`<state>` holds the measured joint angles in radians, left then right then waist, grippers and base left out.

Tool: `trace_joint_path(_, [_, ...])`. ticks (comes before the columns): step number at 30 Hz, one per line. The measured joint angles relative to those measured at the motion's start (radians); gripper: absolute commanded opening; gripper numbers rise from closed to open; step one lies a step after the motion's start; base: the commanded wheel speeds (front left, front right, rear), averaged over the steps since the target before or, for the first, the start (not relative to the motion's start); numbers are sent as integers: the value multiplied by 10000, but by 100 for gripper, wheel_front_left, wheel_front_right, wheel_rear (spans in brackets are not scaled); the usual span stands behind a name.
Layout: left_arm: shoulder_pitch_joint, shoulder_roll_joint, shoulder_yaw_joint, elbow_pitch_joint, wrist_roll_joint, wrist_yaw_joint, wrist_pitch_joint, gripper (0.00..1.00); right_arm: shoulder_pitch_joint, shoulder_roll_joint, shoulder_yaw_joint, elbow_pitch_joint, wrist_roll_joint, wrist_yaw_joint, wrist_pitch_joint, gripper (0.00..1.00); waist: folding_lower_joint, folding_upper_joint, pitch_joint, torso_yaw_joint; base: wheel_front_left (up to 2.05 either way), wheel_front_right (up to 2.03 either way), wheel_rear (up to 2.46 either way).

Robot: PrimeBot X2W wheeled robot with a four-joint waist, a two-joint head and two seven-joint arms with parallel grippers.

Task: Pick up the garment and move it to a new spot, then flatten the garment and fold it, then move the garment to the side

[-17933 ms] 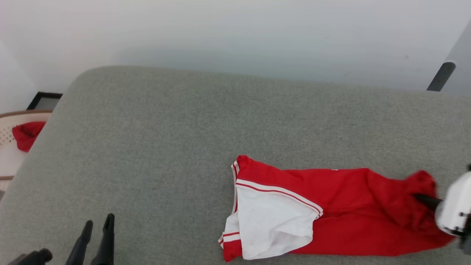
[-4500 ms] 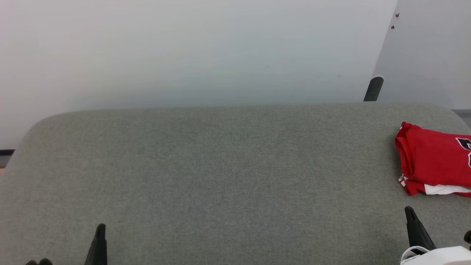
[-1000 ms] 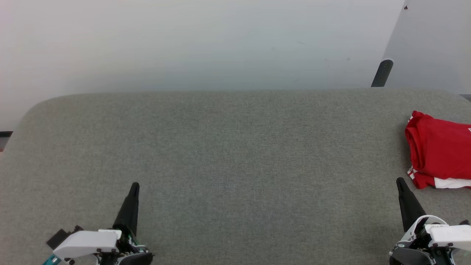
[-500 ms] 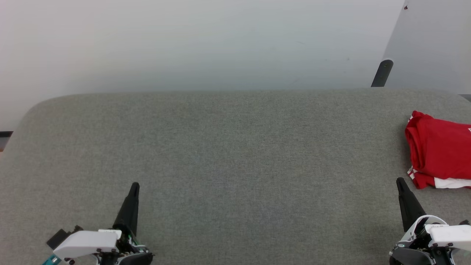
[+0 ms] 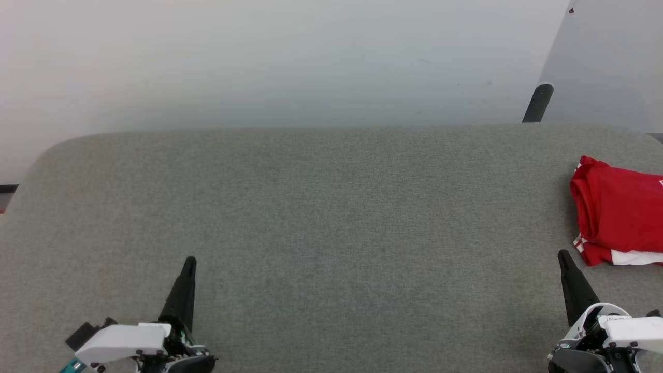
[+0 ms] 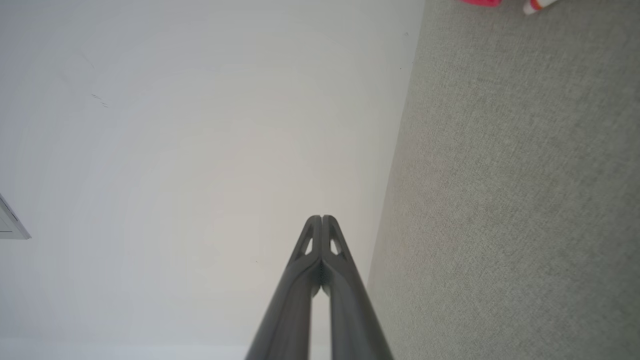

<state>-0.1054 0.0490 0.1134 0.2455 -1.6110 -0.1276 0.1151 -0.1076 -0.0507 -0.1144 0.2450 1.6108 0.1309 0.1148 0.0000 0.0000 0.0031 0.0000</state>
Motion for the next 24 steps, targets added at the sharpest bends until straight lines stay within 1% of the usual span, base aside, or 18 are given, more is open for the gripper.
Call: trace_joint_path(24, [-1, 0, -2, 0, 0, 0, 0, 0, 0, 0, 0, 0, 0, 0, -2, 0, 0, 0, 0, 0, 0, 0, 0])
